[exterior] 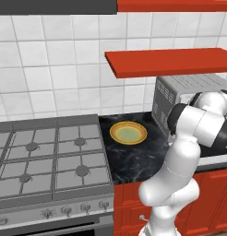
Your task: Open the toaster oven door. Place the hotdog bun on the top rack in the toaster oven and place the chicken drumstick on the bottom rack.
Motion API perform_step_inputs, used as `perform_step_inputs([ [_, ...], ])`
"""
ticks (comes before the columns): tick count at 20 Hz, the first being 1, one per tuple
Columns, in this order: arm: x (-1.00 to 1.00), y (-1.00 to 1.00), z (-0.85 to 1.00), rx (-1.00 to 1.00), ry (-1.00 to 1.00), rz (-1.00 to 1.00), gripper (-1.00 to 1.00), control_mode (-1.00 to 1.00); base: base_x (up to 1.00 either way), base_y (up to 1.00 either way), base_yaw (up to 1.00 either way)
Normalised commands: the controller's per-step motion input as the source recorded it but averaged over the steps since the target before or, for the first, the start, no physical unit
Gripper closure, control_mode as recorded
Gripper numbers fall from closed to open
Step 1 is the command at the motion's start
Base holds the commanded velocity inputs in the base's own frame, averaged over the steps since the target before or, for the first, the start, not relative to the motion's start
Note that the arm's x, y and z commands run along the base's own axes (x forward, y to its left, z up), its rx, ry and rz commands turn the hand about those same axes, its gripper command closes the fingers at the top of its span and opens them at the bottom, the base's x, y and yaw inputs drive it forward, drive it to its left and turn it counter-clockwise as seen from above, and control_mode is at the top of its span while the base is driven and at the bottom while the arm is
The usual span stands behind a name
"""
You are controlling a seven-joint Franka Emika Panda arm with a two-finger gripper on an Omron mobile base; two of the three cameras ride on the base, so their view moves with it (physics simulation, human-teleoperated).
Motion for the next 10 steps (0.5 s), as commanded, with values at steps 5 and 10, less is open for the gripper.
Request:
perform_step_inputs([
  [5, -0.14, -0.49, 0.02, 0.01, -0.07, 0.0, -1.0, -1.0, 0.0, 0.0, 0.0],
  [10, -0.39, -0.37, 0.1, 0.01, -0.08, 0.0, -1.0, -1.0, 0.0, 0.0, 0.0],
])
